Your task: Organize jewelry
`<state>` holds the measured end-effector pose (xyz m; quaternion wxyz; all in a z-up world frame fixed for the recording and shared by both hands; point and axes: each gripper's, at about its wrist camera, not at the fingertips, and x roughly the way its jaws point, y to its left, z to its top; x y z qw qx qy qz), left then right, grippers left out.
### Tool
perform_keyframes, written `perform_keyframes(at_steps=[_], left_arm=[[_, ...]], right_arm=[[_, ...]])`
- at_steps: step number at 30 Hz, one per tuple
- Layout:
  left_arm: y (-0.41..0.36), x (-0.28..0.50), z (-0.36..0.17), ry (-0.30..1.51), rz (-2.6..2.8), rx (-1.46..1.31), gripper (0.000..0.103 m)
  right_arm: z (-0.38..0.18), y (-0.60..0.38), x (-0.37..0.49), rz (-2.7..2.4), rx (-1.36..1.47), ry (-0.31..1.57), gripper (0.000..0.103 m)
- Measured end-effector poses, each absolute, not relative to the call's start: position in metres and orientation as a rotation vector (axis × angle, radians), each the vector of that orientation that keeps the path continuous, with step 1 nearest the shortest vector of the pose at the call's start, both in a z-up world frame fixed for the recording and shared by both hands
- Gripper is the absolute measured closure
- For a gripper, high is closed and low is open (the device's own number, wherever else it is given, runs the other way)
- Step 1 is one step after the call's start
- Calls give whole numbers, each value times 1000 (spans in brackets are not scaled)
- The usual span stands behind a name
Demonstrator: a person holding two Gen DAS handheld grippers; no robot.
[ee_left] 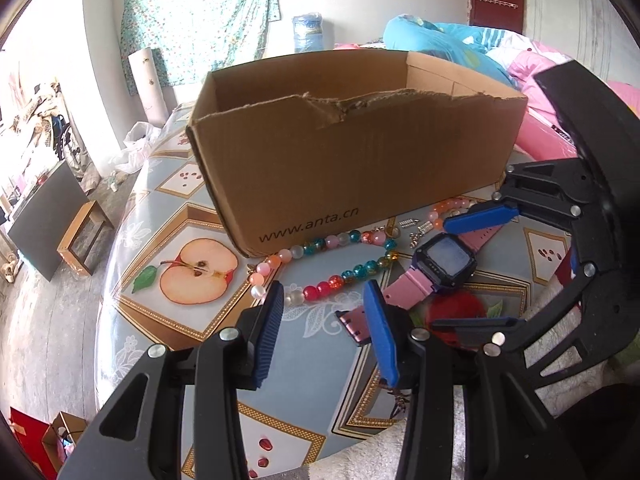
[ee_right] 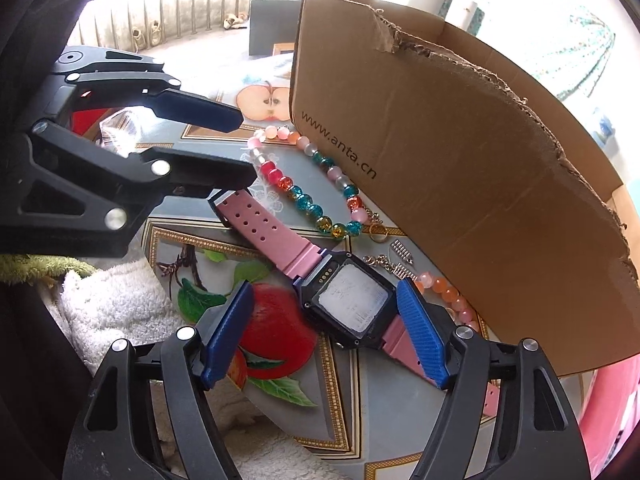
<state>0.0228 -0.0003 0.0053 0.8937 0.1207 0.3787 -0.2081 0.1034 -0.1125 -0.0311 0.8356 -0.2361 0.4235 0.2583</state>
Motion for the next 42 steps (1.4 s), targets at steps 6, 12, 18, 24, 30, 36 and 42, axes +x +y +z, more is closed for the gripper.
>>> perform_keyframes(at_steps=[6,12,18,24,30,36,42], left_arm=[[-25,7,4,746,-513,386,62],[-49,-4,-4,696,-533,562,62],[-67,-7,-21,663,-489,728,62],[-78,-4,-22,668,-484,726,93],[-84,-3,-20,673,-518,754,98],[-79,-3,-18,680,-565,796,98],[-73,2,-18,696,-624,821,98]], right_arm=[[-23,-135,128,603,-367,978,52],[-21,-155,150,713,-264,1066,52],[-19,-171,165,778,-189,1109,52],[-3,-194,162,762,-133,1090,51],[-1,-203,132,627,-128,999,48],[7,-224,101,492,-83,911,48],[3,-218,80,364,-248,850,60]])
